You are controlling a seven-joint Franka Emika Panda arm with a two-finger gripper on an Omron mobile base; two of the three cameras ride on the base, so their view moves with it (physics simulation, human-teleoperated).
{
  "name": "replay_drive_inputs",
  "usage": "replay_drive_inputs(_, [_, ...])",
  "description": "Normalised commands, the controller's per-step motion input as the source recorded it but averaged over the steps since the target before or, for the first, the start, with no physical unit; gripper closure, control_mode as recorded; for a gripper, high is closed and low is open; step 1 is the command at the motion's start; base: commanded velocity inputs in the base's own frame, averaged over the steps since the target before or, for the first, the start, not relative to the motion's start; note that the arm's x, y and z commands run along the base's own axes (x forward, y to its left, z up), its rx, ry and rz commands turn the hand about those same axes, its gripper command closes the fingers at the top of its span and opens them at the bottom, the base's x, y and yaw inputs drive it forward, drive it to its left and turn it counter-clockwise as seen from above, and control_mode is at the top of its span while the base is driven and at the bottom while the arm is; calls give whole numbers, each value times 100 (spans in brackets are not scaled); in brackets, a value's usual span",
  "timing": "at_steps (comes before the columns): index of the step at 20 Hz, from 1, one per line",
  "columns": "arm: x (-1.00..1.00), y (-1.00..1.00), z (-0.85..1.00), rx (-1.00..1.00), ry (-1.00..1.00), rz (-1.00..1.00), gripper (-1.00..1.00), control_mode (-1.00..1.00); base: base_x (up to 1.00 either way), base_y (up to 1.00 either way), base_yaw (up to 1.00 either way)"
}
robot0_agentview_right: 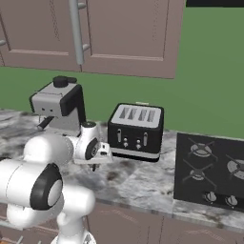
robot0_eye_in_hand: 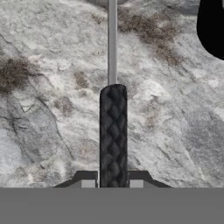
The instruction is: Put the potato and cucumber in the pot. Retrieve the spatula and lightly stir the vegetables in the pot.
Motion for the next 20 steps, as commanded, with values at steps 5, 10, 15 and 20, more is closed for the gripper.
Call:
replay_drive_inputs(5, [-9,14,59,0,-17,17,100,-100,0,0,0])
replay_drive_inputs(10, [-26,19,82,0,-13,22,100,-100,0,0,0])
replay_drive_inputs(15, [-13,14,85,0,0,20,100,-100,0,0,0])
replay_drive_inputs(20, [-20,6,74,0,2,15,100,-100,0,0,0])
